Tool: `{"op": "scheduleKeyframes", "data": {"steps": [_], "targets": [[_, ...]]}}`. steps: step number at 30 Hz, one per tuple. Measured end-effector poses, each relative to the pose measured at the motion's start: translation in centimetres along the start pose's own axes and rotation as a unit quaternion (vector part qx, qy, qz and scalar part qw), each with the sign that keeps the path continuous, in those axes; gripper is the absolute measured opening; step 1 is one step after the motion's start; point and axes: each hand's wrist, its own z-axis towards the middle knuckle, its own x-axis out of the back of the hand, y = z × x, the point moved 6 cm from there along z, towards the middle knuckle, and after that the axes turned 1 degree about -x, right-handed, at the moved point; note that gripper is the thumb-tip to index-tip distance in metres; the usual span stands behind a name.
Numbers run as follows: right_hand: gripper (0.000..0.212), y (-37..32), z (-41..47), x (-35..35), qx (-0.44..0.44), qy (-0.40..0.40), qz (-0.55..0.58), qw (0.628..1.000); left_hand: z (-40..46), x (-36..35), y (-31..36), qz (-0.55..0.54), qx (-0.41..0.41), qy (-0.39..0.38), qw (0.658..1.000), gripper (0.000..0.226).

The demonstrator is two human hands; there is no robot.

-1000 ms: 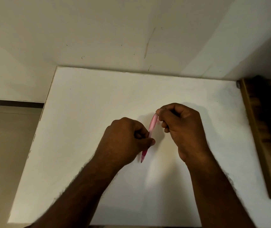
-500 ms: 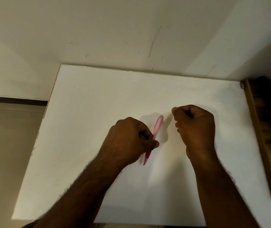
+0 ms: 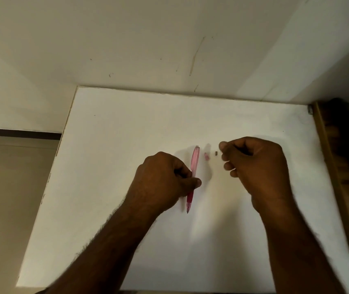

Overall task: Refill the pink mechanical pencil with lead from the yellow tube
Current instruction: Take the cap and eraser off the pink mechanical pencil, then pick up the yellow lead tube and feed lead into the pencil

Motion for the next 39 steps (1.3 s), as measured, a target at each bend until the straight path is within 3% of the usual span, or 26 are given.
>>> {"op": "scheduleKeyframes", "data": {"steps": [3,5,10,15,23,27,35,39], "targets": [[0.015,0.3,-1.8,-1.8,-0.030,-0.133,-0.015,0.991,0.0,-0.4,0.0,-0.005,0.000,-0.004,1.000,0.021],[0.016,0.7,-2.5,-3.0,-0.033,-0.158,-0.077,0.984,0.1,-0.6,0.1,0.007,-0.010,-0.004,1.000,0.014],[0.018,0.6,-2.2,-4.2,-0.043,-0.148,-0.106,0.982,0.2,-0.7,0.0,0.014,-0.022,0.007,1.000,0.004],[0.016,0.3,-1.6,-4.8,-0.023,-0.139,-0.146,0.979,0.3,-0.5,-0.1,0.037,-0.031,0.023,0.999,0.016],[0.027,0.0,-1.6,-4.6,-0.001,-0.112,-0.255,0.960,0.5,3.1,-0.8,0.109,-0.013,0.161,0.981,0.036],[0.029,0.0,-1.6,-4.4,0.009,-0.106,-0.279,0.954,0.9,2.3,-1.6,0.162,0.036,0.131,0.977,0.048],[0.024,0.0,-1.5,-3.9,0.010,-0.112,-0.267,0.957,1.0,1.6,-1.7,0.174,0.030,0.113,0.978,0.030],[0.027,-0.3,-1.4,-3.4,0.022,-0.090,-0.254,0.963,0.6,2.0,-1.0,0.165,-0.005,0.146,0.975,0.025]]}}
